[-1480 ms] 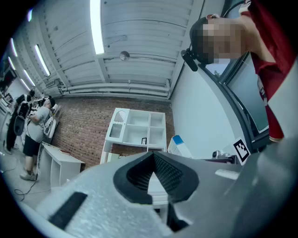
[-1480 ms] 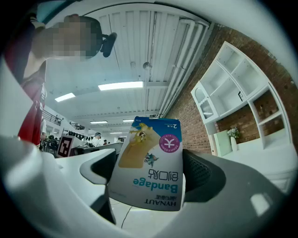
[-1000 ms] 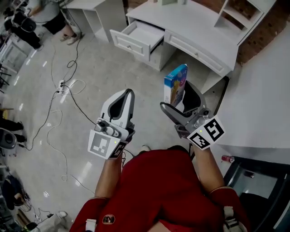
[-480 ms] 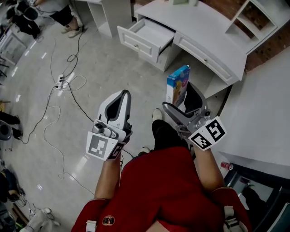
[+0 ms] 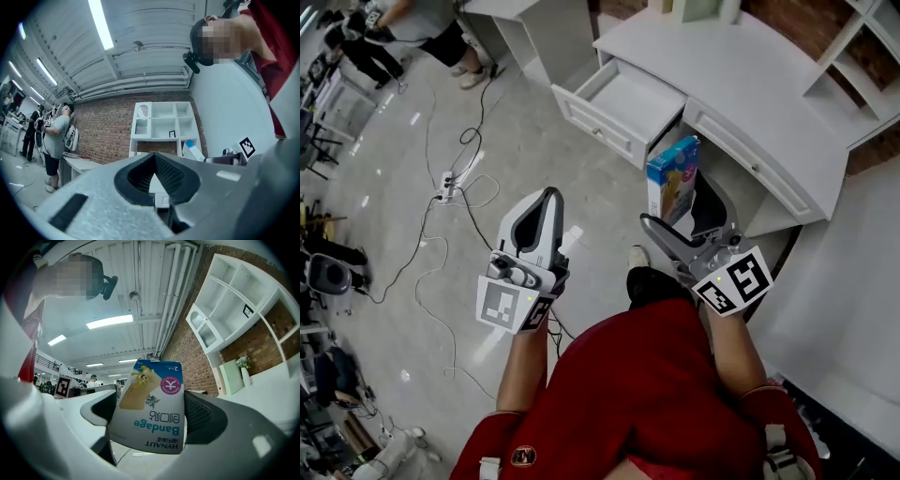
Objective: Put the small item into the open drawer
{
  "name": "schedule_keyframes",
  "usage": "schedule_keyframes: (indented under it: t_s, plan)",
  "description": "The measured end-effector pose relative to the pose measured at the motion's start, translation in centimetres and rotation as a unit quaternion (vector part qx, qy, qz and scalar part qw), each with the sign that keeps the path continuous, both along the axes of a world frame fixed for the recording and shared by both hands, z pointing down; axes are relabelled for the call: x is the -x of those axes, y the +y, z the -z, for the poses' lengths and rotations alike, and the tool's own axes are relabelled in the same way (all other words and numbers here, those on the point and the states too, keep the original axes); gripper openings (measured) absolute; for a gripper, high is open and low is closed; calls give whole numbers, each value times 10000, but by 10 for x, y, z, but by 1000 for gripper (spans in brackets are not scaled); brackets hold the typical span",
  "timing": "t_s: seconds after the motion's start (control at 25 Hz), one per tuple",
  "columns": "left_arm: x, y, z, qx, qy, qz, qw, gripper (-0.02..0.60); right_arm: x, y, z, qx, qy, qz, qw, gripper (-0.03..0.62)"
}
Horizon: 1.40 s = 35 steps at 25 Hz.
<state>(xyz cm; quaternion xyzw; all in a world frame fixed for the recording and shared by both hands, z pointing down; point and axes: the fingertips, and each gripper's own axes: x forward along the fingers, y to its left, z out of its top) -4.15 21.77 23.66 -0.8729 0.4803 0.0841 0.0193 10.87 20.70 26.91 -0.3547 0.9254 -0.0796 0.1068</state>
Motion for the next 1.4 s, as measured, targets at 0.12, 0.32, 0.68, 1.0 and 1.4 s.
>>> schedule_keyframes:
  t_s: [0.12, 0.32, 0.68, 1.0, 1.4]
  plan:
    - [-8, -50, -4, -23, -66, 38, 10000, 0, -8, -50, -7, -12, 71, 20, 10000, 459]
    - [-16, -115, -10, -12, -227, 154, 9996, 0, -12, -119, -19, 89, 165, 105, 9998, 459]
    - [-4, -184, -16, -72, -404, 238, 9989, 0, 11, -192, -36, 295, 393, 191, 9986, 459]
    - [22, -240, -32, 15, -283, 11, 9996, 0, 46, -239, -55, 457, 685, 48, 9966, 457]
    - [80, -317, -46, 15, -128, -510, 9986, 0, 90, -314, -99, 883, 1246, -465, 9872, 459]
